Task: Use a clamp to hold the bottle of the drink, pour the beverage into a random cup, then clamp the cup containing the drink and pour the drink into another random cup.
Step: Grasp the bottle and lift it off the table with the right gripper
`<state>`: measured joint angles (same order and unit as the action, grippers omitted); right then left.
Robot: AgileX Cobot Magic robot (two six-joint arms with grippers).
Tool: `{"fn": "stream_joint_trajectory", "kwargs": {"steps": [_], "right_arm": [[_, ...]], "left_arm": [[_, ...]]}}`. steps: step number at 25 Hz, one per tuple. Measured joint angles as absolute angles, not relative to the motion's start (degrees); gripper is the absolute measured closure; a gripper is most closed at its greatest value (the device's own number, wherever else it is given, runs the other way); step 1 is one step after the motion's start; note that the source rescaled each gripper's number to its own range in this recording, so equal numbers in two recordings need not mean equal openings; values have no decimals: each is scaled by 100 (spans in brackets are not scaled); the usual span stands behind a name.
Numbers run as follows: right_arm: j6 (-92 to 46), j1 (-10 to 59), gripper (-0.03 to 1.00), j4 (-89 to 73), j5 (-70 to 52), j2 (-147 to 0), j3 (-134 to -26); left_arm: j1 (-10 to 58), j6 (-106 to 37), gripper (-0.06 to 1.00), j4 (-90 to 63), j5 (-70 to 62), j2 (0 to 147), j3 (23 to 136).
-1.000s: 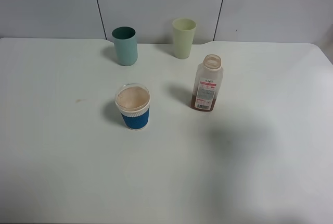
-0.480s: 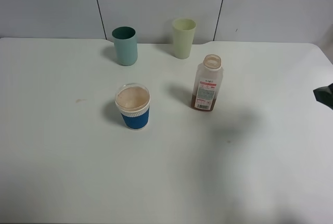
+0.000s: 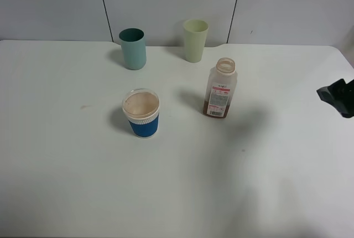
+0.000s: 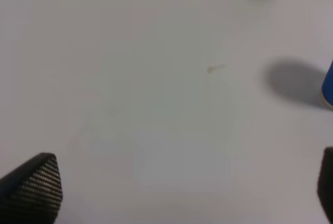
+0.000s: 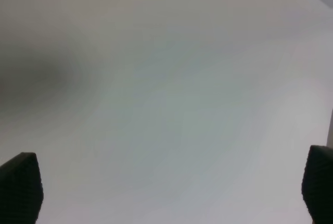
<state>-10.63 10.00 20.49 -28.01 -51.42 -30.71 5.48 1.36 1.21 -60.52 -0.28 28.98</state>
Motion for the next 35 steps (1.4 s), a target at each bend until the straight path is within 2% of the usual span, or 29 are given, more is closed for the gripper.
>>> {"fn": "stream_joint_trajectory", "kwargs": {"steps": [17, 25, 35], "right_arm": [[-1063, 1021, -3, 2411, -1271, -6772, -3071], [-1063, 1431, -3, 2736, -780, -7372, -3071], [-876, 1470, -3, 3216, -123, -7892, -3071]], "left_arm": [[548, 136, -6, 121, -6052, -28, 2898], [548, 136, -6, 121, -6052, -28, 2898], [548, 136, -6, 121, -6052, -28, 2898]]}}
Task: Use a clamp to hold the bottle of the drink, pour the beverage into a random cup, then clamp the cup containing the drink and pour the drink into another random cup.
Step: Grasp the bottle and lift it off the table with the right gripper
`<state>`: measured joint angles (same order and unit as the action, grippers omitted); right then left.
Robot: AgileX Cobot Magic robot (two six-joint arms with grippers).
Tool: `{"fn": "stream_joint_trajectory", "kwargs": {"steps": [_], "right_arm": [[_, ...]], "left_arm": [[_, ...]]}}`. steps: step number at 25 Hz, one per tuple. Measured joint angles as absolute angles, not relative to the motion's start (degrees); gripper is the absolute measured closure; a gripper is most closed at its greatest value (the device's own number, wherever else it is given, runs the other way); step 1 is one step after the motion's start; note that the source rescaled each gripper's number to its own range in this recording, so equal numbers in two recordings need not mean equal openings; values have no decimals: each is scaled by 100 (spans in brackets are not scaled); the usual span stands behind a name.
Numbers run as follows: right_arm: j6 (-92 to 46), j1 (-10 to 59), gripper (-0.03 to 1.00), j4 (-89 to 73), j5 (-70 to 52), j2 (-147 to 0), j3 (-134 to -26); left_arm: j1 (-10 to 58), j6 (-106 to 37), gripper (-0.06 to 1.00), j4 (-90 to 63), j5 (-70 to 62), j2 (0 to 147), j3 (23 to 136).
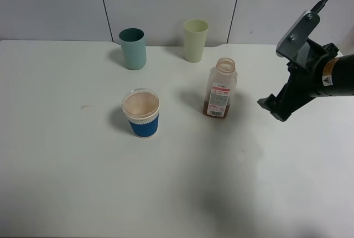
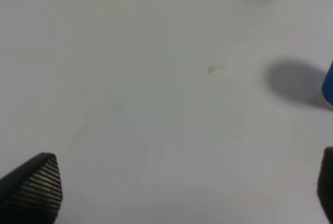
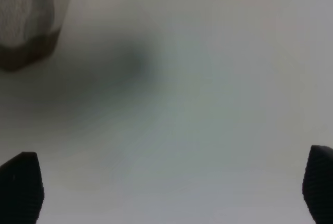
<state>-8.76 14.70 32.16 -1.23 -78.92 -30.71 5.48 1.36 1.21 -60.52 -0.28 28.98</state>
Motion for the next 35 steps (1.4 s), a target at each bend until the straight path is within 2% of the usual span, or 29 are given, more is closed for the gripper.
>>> {"fn": "stream_joint_trajectory", "kwargs": {"steps": [11, 20, 35], "right_arm": [[486, 1491, -3, 4286, 717, -8508, -3071], [812, 1735, -3, 4903, 913, -8754, -3069], [1058, 1586, -3, 5902, 1353, -9061, -3064]], "left_arm": [[548, 136, -6, 121, -6052, -28, 2898], [548, 136, -6, 121, -6052, -28, 2898], [548, 136, -6, 121, -6052, -28, 2898]]}}
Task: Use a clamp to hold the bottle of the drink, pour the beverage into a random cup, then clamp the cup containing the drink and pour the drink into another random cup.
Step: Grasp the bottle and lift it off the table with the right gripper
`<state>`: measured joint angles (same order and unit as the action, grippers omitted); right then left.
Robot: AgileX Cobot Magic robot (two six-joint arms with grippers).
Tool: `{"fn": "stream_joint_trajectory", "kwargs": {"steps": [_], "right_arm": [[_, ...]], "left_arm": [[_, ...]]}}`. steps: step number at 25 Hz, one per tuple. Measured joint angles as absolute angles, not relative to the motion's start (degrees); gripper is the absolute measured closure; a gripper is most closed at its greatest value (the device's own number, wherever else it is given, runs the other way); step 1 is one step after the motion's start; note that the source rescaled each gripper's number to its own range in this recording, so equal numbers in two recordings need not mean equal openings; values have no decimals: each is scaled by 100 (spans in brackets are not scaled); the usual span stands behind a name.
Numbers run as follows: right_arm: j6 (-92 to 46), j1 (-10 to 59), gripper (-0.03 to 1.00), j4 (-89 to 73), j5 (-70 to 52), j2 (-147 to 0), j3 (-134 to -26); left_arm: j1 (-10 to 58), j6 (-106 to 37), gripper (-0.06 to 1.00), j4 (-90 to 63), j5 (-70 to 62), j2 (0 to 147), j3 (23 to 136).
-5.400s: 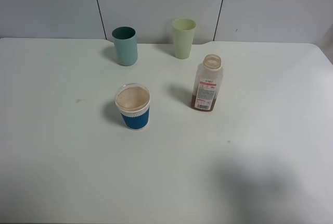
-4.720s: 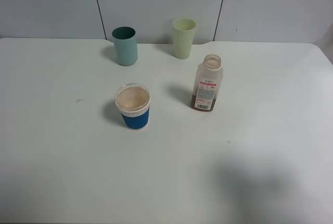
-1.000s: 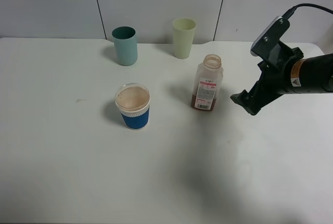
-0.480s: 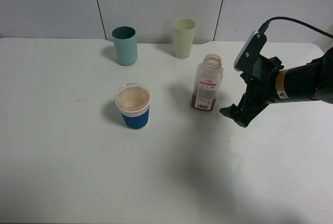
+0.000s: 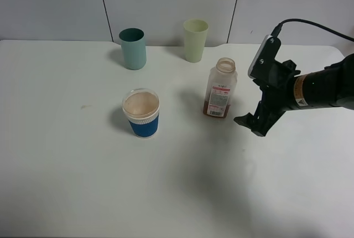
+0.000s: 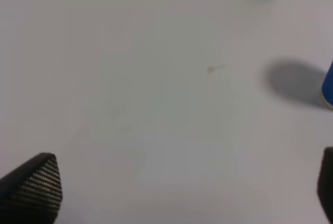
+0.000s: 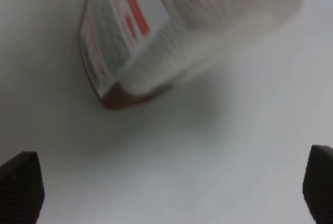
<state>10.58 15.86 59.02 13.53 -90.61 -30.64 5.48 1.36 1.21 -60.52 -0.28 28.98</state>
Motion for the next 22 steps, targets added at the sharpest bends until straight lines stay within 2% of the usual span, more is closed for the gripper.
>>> {"fn": "stream_joint_trajectory", "kwargs": {"steps": [8, 22], "right_arm": [[1192, 1205, -3, 6160, 1728, -9152, -3064], [1293, 1165, -3, 6172, 2292, -9909, -3340]], "left_arm": [[548, 136, -6, 121, -6052, -28, 2898], [548, 136, -6, 121, -6052, -28, 2898]]}}
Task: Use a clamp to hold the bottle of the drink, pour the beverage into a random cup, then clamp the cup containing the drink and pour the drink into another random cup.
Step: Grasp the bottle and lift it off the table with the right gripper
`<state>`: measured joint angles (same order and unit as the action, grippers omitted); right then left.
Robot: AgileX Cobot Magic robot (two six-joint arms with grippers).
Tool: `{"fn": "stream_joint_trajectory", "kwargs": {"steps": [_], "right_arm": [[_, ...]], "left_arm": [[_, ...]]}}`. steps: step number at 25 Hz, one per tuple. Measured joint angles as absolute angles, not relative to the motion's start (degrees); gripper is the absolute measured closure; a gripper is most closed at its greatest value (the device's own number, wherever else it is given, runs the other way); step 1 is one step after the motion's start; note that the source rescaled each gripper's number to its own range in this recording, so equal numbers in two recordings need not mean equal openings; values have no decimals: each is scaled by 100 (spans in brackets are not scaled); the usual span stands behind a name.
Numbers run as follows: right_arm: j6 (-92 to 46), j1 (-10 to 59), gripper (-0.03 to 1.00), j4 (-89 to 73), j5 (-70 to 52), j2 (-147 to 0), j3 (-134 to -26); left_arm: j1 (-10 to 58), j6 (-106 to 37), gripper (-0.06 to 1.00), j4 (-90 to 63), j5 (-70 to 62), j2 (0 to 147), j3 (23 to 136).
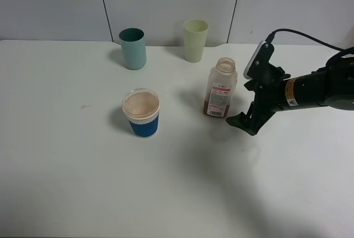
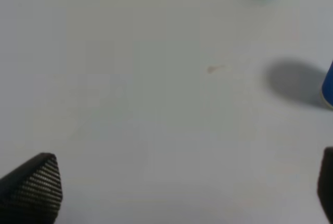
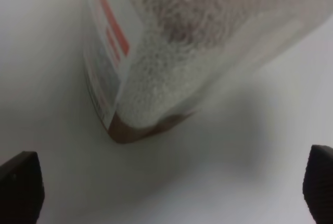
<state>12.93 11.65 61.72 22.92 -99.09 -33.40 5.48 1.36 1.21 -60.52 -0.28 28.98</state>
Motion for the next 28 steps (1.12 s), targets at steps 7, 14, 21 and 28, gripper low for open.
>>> {"fn": "stream_joint_trajectory", "kwargs": {"steps": [7, 14, 21, 28], "right_arm": [[1293, 1155, -3, 6173, 2490, -10342, -3571], [1293, 1148, -3, 6204, 2876, -10773, -3801], [1299, 1148, -3, 6197, 3298, -10874, -3872], [1299, 1148, -3, 5944, 3407, -10935, -3899]], "left_arm": [[548, 136, -6, 121, -6052, -28, 2898], [548, 136, -6, 121, -6052, -28, 2898], [548, 136, -6, 121, -6052, -28, 2898], [548, 136, -6, 121, -6052, -28, 2898]]}}
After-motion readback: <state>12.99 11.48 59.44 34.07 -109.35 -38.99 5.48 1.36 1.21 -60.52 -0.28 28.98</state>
